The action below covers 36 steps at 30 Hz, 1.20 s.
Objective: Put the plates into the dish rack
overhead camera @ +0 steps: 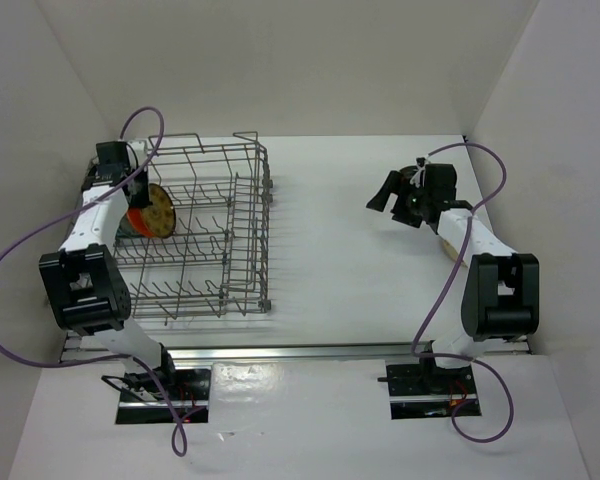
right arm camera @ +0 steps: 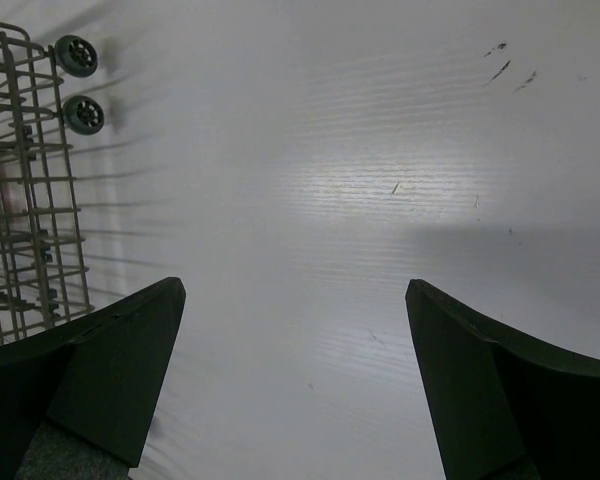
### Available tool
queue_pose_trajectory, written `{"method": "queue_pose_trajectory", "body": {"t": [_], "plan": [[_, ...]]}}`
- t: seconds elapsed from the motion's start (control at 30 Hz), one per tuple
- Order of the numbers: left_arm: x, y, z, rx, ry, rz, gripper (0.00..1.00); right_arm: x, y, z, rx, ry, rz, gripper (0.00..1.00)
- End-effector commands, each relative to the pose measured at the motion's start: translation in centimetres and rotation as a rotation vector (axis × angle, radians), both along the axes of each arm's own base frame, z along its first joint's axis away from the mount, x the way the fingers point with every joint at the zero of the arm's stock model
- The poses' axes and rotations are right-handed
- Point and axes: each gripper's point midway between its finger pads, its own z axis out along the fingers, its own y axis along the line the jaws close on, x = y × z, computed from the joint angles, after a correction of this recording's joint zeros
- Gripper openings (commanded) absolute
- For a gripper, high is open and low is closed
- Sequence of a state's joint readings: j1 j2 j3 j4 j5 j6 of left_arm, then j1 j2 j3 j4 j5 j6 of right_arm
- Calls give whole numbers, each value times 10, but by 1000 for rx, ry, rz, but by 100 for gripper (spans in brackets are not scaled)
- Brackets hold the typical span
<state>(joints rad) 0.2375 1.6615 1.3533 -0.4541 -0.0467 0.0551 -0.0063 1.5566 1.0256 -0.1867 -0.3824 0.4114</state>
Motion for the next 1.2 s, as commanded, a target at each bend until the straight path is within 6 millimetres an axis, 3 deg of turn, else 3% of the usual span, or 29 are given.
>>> {"method": "queue_pose_trajectory", "body": {"t": [0.0,0.17,0.27,0.4,0.63,0.77,0.9,0.97,1.03,1.07,1.13,1.17], "plan": [[13,-1,21,7,-50,-31,0,10,-2,11,23,-45,1,100],[13,-3,12,-23,-12,-23,1,10,-2,5,23,-36,1,100],[15,-7,10,-34,4,-25,16,9,-1,2,29,-25,8,100],[20,-16,10,-47,0,-42,28,9,-1,-2,30,-16,8,100],[18,-15,14,-14,18,-13,44,9,-1,-2,30,-16,8,100],[16,-17,47,-24,-65,14,60,15,-19,-7,-34,-19,-60,100],[11,-34,103,-39,-219,-36,76,19,-48,-12,-29,-15,-136,100],[4,-55,137,-45,-316,-95,84,24,-61,-7,-41,-27,-173,100],[-3,-69,158,-72,-378,-141,87,32,-70,-3,-72,-42,-210,100],[-10,-85,182,-97,-448,-207,91,36,-82,0,-95,-51,-250,100],[-18,-100,198,-139,-499,-271,94,45,-94,1,-135,-57,-269,100],[-27,-121,206,-199,-520,-352,94,49,-104,1,-143,-57,-293,100]]}}
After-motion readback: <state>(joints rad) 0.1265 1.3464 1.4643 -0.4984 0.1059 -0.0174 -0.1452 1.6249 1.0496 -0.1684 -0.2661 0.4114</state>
